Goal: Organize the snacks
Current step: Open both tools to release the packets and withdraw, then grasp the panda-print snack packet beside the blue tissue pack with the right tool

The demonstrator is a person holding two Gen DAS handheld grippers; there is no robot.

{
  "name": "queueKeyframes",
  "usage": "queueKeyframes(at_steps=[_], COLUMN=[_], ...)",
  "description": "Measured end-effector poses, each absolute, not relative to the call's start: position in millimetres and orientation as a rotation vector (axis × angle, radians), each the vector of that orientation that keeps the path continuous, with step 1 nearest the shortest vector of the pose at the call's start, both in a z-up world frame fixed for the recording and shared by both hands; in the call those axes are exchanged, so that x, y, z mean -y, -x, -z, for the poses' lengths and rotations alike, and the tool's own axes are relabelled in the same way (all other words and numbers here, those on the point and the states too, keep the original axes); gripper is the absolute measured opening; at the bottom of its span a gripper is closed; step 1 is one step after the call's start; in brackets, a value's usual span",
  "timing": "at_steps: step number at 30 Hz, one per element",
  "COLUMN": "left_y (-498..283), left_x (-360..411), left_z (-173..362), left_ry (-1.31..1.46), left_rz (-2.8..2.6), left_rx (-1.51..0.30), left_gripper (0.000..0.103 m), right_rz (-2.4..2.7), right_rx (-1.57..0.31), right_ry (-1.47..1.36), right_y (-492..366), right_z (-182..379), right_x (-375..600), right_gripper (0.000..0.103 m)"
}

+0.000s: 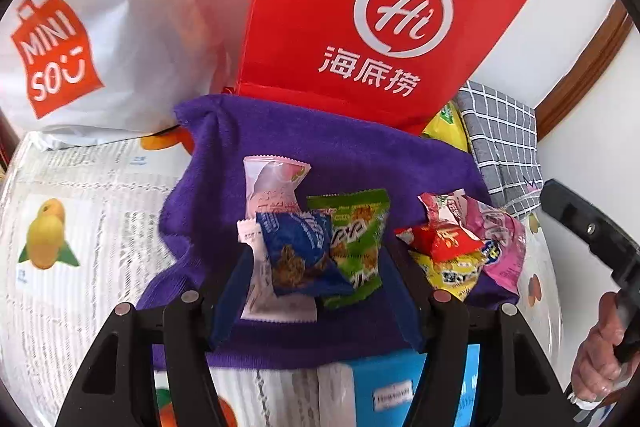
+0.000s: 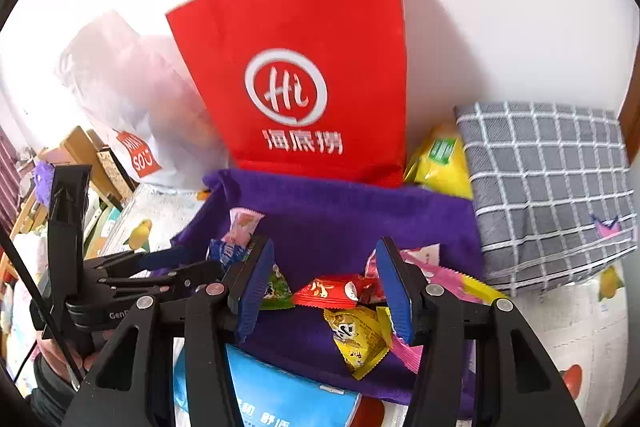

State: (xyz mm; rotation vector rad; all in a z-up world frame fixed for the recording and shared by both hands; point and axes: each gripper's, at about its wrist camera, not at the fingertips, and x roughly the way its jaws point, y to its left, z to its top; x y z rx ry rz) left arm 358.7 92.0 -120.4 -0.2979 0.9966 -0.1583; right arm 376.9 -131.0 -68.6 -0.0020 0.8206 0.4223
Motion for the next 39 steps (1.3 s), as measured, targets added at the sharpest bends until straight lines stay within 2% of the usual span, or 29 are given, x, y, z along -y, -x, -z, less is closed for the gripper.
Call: queueKeyframes(at_steps=[8, 19, 23, 29, 33, 36, 39], left_y=[-313, -248, -225, -198, -186, -177, -169], left_x=[-102, -101, -99, -100, -103, -107, -114], left_z=[98, 90, 92, 97, 105, 109, 112], left_ry=[0.305, 0.342, 0.336, 0.335, 0.343, 0.349, 0.351], left_rz=[0.145, 0.178, 0.194, 0.199, 0.207, 0.202, 0.191], left_rx=[-0.968, -0.967, -0.968, -0.965, -0.981, -0.985, -0.987], left_gripper=[0.063, 0.063, 0.065, 0.069, 0.07, 0.076, 0.077], right_rz=[-0.401, -0.413, -0.405, -0.39, -0.399, -0.397, -0.384], right_rx=[-0.76, -0.869, -0.91, -0.943, -0.939, -0.921, -0.907], right_ry=[0.012, -0.018, -0.037, -0.001, -0.003, 0.021, 0.05], right_y=[-324, -242, -220, -191, -181, -176, -177], right_z=[52, 84, 103, 128, 133, 138, 145], right_x=[136, 154, 153, 144, 135, 126, 119], right_gripper=[0.053, 0.053, 0.059, 0.062, 0.069, 0.076, 0.076])
